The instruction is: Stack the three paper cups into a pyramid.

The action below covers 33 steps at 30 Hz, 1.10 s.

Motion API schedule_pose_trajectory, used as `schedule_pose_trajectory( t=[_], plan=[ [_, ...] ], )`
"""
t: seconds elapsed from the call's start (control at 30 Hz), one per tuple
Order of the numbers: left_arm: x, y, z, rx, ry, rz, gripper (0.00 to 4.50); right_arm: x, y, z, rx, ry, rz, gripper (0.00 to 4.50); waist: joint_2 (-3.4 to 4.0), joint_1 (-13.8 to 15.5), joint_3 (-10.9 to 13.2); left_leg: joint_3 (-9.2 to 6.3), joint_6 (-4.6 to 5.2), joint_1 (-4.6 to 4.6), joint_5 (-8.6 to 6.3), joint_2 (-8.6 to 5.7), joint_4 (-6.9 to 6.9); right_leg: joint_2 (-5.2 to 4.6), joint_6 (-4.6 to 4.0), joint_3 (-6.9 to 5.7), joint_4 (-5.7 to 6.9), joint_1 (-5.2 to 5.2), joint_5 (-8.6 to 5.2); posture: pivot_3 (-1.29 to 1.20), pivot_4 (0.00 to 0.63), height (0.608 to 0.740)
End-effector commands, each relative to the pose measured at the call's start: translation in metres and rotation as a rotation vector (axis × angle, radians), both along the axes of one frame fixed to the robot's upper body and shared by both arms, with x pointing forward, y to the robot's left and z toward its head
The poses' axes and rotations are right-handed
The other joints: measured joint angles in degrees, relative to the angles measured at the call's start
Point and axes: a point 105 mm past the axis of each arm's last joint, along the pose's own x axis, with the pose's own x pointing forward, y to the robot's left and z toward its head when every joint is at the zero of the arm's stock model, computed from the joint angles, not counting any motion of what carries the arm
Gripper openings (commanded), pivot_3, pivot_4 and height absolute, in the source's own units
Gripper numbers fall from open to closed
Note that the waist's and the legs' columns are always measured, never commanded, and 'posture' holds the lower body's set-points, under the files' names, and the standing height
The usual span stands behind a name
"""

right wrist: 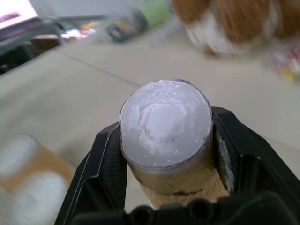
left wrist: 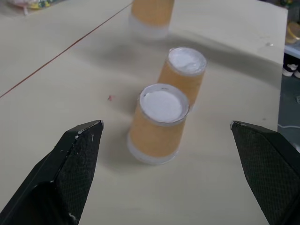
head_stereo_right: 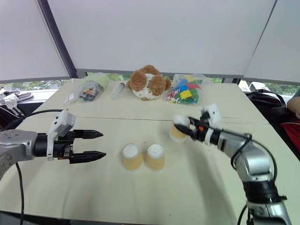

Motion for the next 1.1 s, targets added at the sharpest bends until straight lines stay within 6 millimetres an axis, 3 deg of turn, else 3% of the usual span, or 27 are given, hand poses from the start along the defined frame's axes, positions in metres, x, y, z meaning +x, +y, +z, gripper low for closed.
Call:
schedule_pose_trajectory(
  t=[0.03,0.1,0.23,0.57,1.1],
  plan=[
    [0.000,0.007,0.007,0.021,-0.049,0.007,4.50,-0.032,0.041,0.017,-0.036,-0.007,0.214,2.20,-0.18,0.0,-0.1,0.00,-0.01,0.00,0.00,0.01,-0.12,0.01,-0.01,-0.03,0.00,-0.06,-0.01,0.00,0.150,0.740],
    [-0.001,0.006,0.006,0.025,-0.050,0.005,4.50,-0.045,0.058,0.015,-0.050,0.014,0.285,2.20,-0.29,0.4,-0.2,-0.01,-0.01,-0.01,0.00,0.02,-0.26,0.03,-0.12,-0.14,-0.01,-0.08,-0.07,0.00,0.150,0.740],
    [-0.006,0.002,-0.002,0.027,-0.046,0.007,4.50,-0.055,0.074,0.005,-0.063,0.057,0.326,2.20,-0.27,0.6,-0.1,-0.01,-0.04,-0.34,0.02,0.02,-0.24,-0.04,-0.18,-0.14,-0.01,-0.41,-0.11,0.00,0.150,0.740],
    [-0.010,-0.002,-0.008,0.021,-0.044,0.018,4.50,-0.064,0.076,-0.013,-0.124,0.135,0.371,2.20,-0.27,0.6,-0.1,0.01,-0.06,-0.55,0.04,-0.01,0.09,-0.10,-0.21,-0.21,0.01,-0.43,-0.10,0.00,0.150,0.740],
    [-0.006,-0.004,-0.012,0.024,-0.056,0.027,4.50,-0.059,0.079,-0.018,-0.074,0.175,0.362,2.20,-0.27,0.5,-0.1,0.00,-0.06,-0.55,0.04,0.00,0.04,-0.06,-0.19,-0.21,0.04,-0.46,-0.09,0.00,0.150,0.740]
  ],
)
